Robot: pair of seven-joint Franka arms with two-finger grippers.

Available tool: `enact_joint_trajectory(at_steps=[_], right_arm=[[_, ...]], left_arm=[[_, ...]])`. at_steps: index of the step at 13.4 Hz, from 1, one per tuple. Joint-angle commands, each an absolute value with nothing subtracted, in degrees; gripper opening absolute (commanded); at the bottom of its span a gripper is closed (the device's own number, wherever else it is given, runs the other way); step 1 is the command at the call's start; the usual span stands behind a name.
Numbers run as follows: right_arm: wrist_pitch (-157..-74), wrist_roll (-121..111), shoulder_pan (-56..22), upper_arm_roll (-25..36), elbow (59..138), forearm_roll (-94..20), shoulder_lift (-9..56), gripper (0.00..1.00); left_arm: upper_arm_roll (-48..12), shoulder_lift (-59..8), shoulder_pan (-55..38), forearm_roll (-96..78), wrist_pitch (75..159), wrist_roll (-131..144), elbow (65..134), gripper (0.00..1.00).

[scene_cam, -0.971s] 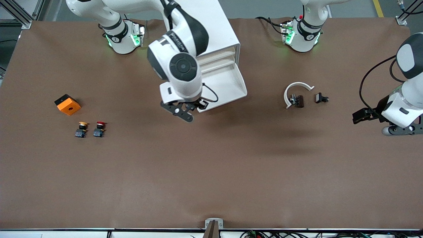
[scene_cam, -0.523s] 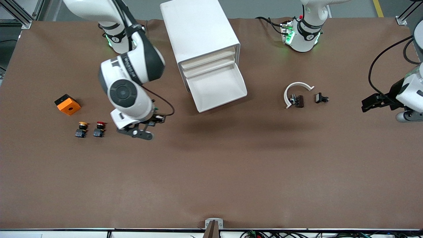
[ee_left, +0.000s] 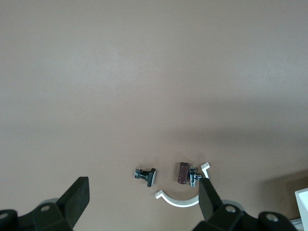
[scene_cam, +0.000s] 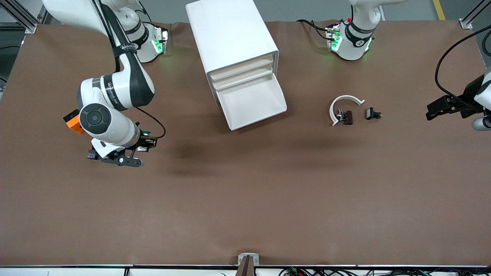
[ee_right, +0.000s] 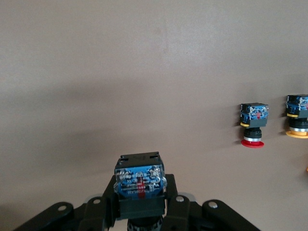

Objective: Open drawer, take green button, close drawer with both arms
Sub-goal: 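Carry the green button with the right gripper toward the red button, then lower the green button beside the red button and open the right gripper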

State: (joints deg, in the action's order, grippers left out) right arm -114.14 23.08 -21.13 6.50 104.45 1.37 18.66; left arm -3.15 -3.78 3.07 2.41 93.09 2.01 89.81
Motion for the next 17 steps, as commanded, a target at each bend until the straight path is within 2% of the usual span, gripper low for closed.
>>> enact_joint_trajectory(at_steps=[1,6,8,13,17], right_arm=[[-118.20,22.32,-18.21,5.36,109.15,3.25,16.52,0.00],[-134.98,17.94,-12.84,5.27,120.40,4.48,16.61,0.00],[-138.41,16.35,-10.12,5.27,121.20,4.48,17.66,0.00],[-149.57,16.43,-9.14,5.19,126.55,4.39,20.30,0.00],[-152.14,17.05,-8.17,5.10,127.44,4.13,22.94,0.00]], left_arm=[[-0.27,-3.95,0.18,1.50,91.76,1.05,88.68,1.00],[0.53,-4.13,-0.88,1.49,91.85,1.14,88.68,1.00],[0.53,-4.13,-0.97,1.49,91.85,1.23,88.68,1.00],[-0.17,-3.26,-0.79,1.49,91.76,1.58,88.59,1.00],[-2.46,-1.76,-0.79,1.49,91.58,2.63,88.68,1.00]])
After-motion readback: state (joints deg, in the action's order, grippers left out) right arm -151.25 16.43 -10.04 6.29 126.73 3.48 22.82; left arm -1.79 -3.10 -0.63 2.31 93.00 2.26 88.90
